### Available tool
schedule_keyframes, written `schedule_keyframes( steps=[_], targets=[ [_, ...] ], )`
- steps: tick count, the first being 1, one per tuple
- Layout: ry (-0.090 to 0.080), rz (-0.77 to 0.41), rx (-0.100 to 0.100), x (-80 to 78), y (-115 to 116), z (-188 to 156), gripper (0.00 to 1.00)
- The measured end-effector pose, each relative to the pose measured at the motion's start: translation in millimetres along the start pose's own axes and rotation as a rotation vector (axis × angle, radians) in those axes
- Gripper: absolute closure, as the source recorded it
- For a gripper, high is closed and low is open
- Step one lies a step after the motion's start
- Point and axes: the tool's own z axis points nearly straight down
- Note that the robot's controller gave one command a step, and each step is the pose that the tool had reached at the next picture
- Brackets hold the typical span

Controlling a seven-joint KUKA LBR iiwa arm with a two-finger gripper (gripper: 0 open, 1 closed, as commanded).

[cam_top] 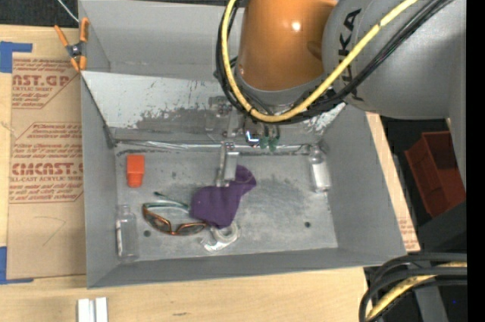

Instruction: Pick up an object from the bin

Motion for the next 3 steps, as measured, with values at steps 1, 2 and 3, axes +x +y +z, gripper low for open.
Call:
schedule_keyframes(
  steps=[1,2,3],
  targets=[
    [-0.008,0.003,-0.001,-1.3,-1,-5,0.00],
    [-0.005,-0.180,0.000,-8.4,-42,81,0.00],
    [-0.008,0.180,-0.003,-15.3,-48,100,0.00]
  ],
)
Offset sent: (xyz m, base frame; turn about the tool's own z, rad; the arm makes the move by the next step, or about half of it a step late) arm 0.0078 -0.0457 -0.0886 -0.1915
